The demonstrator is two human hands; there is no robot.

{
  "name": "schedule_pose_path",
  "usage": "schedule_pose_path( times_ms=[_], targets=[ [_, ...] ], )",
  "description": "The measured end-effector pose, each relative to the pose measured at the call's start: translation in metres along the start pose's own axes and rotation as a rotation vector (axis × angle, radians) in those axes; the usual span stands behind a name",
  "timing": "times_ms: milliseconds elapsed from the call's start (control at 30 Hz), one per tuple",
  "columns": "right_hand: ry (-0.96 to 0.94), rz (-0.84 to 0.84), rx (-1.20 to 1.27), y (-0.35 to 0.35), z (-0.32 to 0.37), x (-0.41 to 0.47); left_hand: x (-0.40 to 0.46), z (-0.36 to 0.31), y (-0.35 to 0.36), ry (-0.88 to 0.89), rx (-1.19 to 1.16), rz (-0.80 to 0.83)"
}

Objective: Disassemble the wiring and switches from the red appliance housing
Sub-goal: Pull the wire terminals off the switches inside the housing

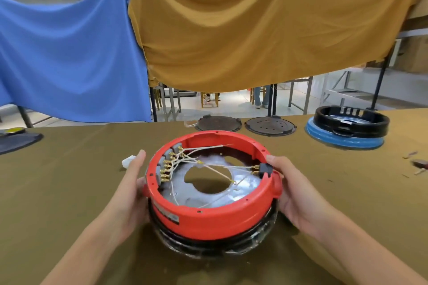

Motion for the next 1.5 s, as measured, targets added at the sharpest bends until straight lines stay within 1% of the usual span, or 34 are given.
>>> schedule_pose_path(
  times_ms=[133, 267, 400, 533, 667, 733, 833, 900, 1000, 1100, 1167, 1233, 1300, 1367, 1433, 1467, 1500],
  targets=[
    [0.102, -0.036, -0.031, -0.004, -0.004, 0.0, -0.004, 0.004, 0.006, -0.127, 0.016, 0.074],
    [0.214, -0.031, -0.01, -0.004, -0.004, 0.0, -0.008, 0.005, 0.001, -0.193, 0.052, 0.029],
    [0.249, -0.031, 0.021, -0.005, 0.0, 0.0, -0.009, 0.006, 0.002, -0.239, -0.004, 0.039],
    [0.255, -0.015, 0.029, -0.006, -0.001, -0.001, -0.01, 0.007, 0.003, -0.261, 0.0, 0.049],
    [0.252, 0.037, 0.038, 0.002, 0.001, -0.003, -0.013, 0.004, 0.003, -0.237, -0.027, 0.048],
    [0.224, 0.067, 0.115, 0.006, 0.002, -0.003, -0.013, -0.001, -0.001, -0.205, -0.04, 0.031],
    [0.123, 0.153, 0.263, 0.009, 0.007, -0.004, -0.013, -0.006, -0.011, -0.161, -0.102, -0.004],
    [0.043, 0.22, 0.31, 0.012, 0.014, -0.007, -0.014, -0.006, -0.016, -0.157, -0.156, -0.044],
    [-0.021, 0.287, 0.329, 0.016, 0.02, -0.01, -0.015, -0.004, -0.021, -0.16, -0.211, -0.107],
    [-0.048, 0.302, 0.332, 0.014, 0.021, -0.009, -0.015, -0.005, -0.022, -0.136, -0.226, -0.099],
    [-0.027, 0.291, 0.268, 0.009, 0.02, -0.008, -0.014, -0.006, -0.022, -0.11, -0.206, -0.084],
    [0.036, 0.244, 0.1, 0.002, 0.018, -0.007, -0.013, -0.008, -0.018, -0.086, -0.172, -0.053],
    [0.074, 0.128, -0.081, -0.008, 0.02, -0.007, -0.012, -0.01, -0.013, -0.045, -0.088, -0.039],
    [0.039, -0.058, -0.219, -0.023, 0.027, -0.009, -0.013, -0.012, -0.009, 0.001, -0.026, -0.059],
    [-0.02, -0.27, -0.36, -0.04, 0.037, -0.015, -0.014, -0.013, -0.009, 0.007, 0.001, -0.089],
    [-0.021, -0.359, -0.459, -0.049, 0.041, -0.018, -0.015, -0.013, -0.01, 0.005, 0.0, -0.101],
    [0.023, -0.415, -0.583, -0.057, 0.044, -0.021, -0.015, -0.012, -0.012, -0.004, -0.009, -0.111]
  ],
)
Point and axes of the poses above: each hand's wrist, its own x-axis towards the middle knuckle, its own y-axis out of the palm, z = x × y, the point moved 5 cm from there along x, towards the middle knuckle, and after that the axes turned 14 degrees about z, right-handed, at the moved point
